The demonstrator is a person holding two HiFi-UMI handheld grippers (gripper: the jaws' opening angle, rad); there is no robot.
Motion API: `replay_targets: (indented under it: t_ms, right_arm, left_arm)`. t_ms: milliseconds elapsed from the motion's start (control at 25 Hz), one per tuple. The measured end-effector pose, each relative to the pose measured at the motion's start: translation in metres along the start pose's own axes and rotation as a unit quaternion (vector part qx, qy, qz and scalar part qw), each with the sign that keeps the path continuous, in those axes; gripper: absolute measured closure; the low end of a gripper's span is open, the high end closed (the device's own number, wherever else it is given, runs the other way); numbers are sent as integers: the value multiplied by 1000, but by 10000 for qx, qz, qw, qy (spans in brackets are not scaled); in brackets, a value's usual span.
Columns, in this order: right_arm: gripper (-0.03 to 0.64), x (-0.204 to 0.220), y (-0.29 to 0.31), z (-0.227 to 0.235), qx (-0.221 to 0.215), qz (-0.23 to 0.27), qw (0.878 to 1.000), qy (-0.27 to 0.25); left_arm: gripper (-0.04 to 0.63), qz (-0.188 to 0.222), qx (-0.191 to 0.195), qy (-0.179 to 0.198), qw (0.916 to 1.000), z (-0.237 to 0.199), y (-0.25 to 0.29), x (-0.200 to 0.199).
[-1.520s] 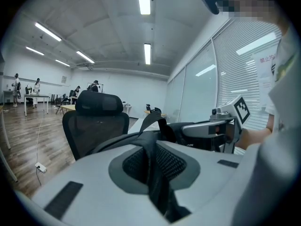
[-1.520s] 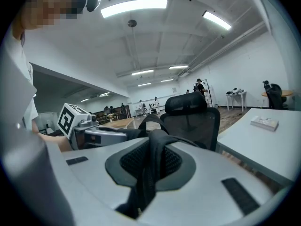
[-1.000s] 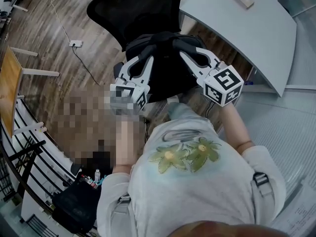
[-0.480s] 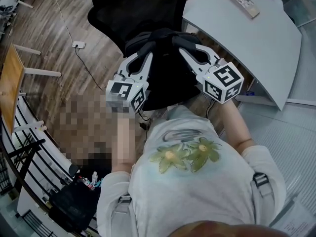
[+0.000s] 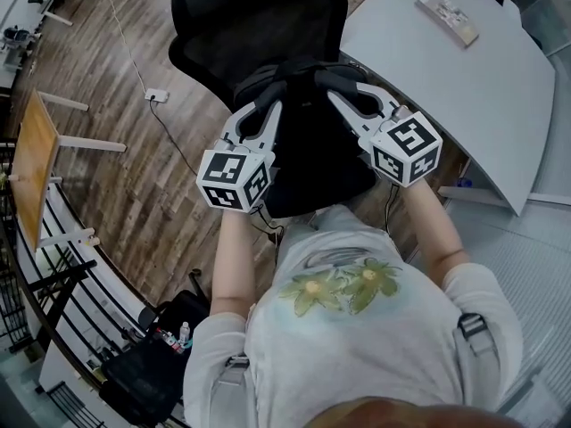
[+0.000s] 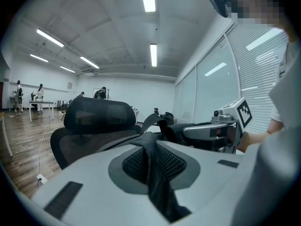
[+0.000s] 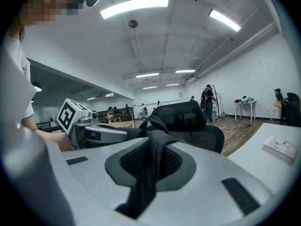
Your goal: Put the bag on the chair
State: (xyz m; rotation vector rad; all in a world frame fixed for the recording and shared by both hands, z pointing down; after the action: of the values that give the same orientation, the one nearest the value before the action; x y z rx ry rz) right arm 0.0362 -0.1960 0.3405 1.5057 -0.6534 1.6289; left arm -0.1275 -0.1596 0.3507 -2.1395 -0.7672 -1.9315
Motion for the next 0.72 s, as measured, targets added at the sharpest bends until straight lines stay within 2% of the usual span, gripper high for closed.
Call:
replay_targets:
  t_ms: [200,720]
  right_arm:
    - [568,2,14,13,69,-12,10000,27]
    - [566,38,33,50,307,-382,9981,364]
  left_arm:
    - [534,-33,39,75,10000,-13,16,0]
    - [534,-449,152,98,9988,-29,56,33]
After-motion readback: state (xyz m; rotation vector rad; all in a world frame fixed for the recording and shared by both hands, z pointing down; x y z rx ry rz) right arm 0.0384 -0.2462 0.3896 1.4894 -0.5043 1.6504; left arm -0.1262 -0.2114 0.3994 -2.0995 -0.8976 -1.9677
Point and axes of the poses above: the fingertips, and each gripper's own axes: y forward along the fingers, z to its right, x out of its underside, the point moved 5 cm from there along -y, backward along the fingers, and after that the axes turned 3 degrees about z, right-handed, at the moved point
